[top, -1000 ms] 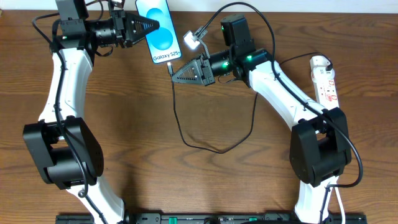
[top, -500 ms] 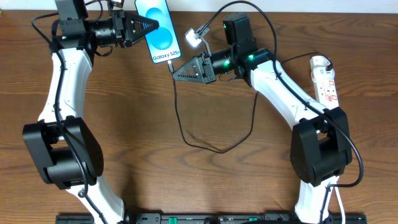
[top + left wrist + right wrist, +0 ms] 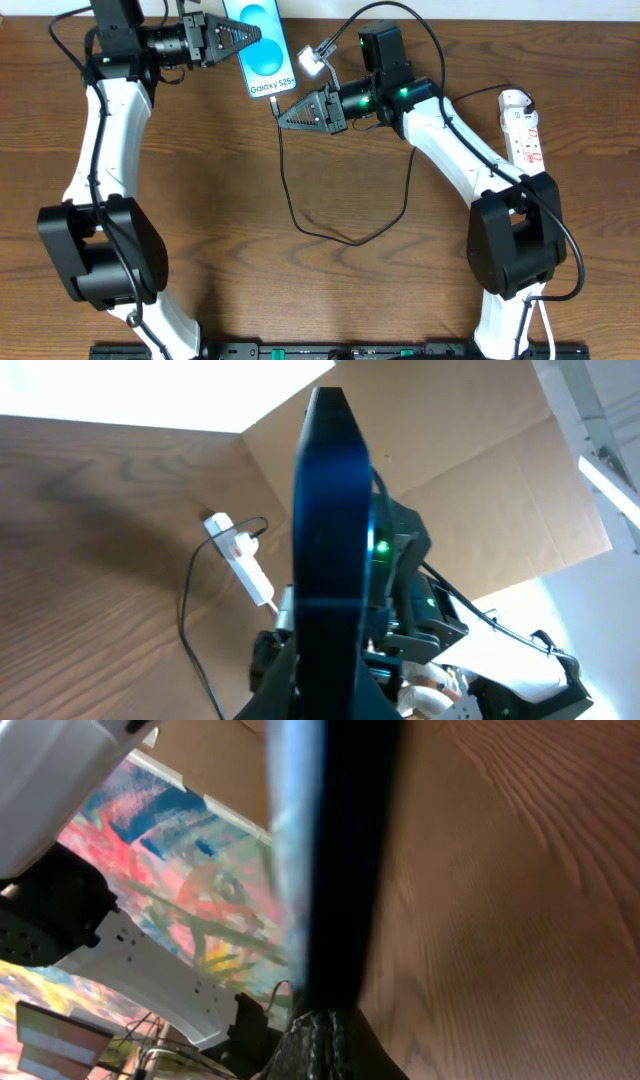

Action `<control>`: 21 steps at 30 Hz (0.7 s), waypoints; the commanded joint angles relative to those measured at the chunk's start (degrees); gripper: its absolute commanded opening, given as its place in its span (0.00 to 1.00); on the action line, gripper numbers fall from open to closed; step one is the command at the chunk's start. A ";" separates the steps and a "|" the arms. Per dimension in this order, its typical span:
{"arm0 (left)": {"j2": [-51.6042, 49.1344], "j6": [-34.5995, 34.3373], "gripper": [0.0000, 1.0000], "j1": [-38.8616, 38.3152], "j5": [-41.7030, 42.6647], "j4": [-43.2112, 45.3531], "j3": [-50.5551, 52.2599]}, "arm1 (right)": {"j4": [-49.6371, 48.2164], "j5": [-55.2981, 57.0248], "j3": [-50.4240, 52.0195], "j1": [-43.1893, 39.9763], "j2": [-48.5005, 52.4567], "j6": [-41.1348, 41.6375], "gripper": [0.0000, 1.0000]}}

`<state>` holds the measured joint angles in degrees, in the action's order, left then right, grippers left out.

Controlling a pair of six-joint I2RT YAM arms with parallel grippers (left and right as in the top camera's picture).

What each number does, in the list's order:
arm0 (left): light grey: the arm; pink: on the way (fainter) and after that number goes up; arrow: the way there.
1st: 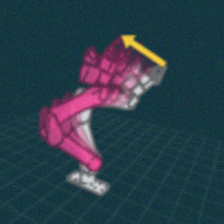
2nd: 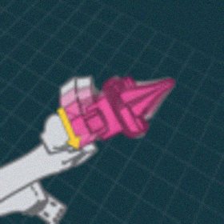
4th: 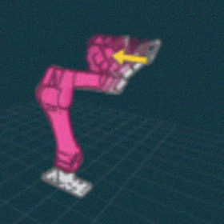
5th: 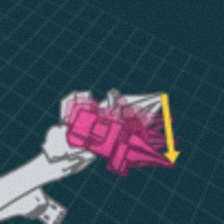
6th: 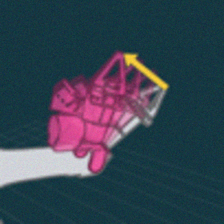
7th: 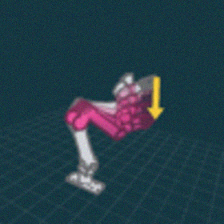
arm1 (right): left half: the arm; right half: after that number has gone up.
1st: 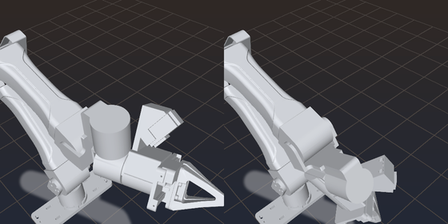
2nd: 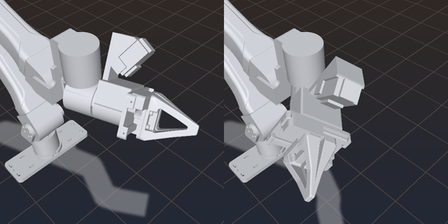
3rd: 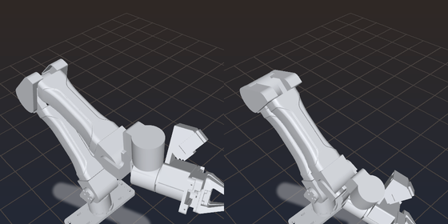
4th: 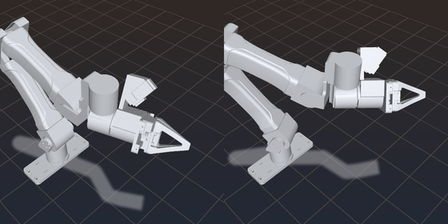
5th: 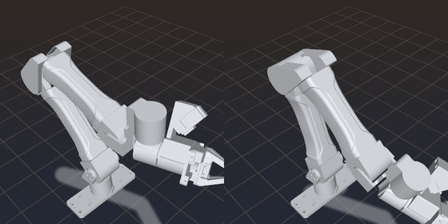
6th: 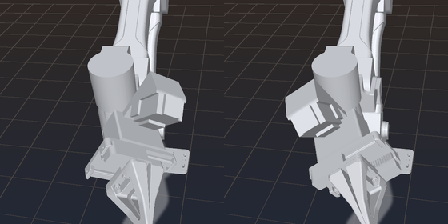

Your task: Plug charger to phone and switch on socket

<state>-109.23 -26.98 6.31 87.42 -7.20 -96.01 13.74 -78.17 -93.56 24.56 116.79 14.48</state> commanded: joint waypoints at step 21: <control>2.62 0.17 0.08 -0.13 2.71 0.48 -0.55 | -1.38 -6.05 0.11 -1.57 0.50 0.26 0.01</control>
<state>-108.55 -27.00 6.04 88.23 -7.18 -96.01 12.53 -81.78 -93.56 23.05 116.79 14.50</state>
